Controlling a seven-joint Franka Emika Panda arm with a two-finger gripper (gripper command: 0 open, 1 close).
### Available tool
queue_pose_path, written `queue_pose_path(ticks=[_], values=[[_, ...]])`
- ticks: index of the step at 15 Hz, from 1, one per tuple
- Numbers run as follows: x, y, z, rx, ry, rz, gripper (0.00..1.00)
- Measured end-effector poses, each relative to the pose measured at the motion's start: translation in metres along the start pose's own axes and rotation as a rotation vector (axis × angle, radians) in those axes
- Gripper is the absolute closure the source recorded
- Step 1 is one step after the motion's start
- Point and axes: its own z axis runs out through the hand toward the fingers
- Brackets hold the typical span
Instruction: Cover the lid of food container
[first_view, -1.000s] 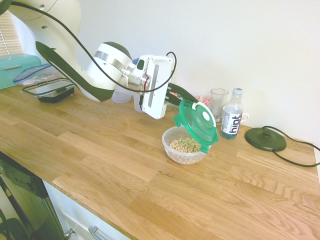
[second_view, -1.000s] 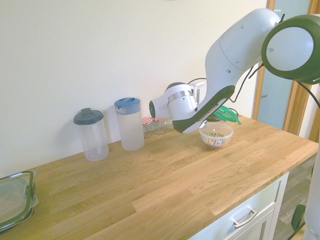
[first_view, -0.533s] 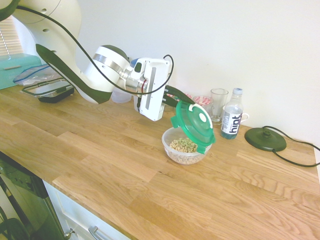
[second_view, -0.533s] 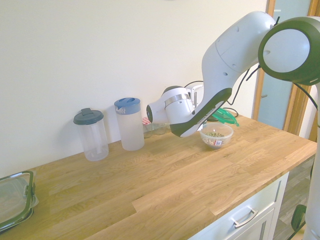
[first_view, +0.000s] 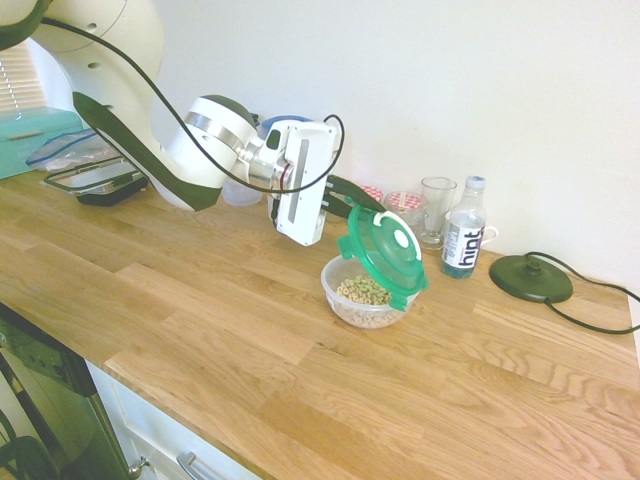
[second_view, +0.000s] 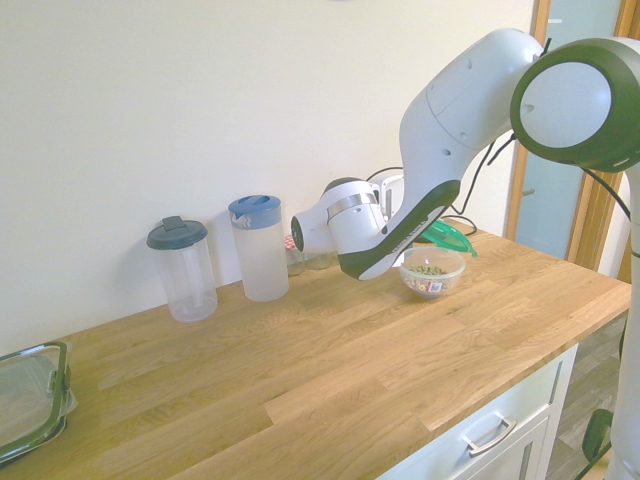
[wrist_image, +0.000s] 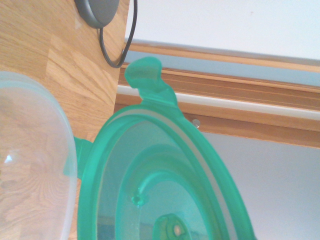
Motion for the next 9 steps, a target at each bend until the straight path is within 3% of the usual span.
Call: queue_pose_path(ticks=[2,3,9], values=[[-0.002,-0.003,-0.001,-0.003,0.002,-0.004,1.00],[-0.002,-0.003,-0.001,-0.003,0.002,-0.003,0.00],[-0.011,-0.007,-0.018,0.034,-0.004,-0.016,0.00]])
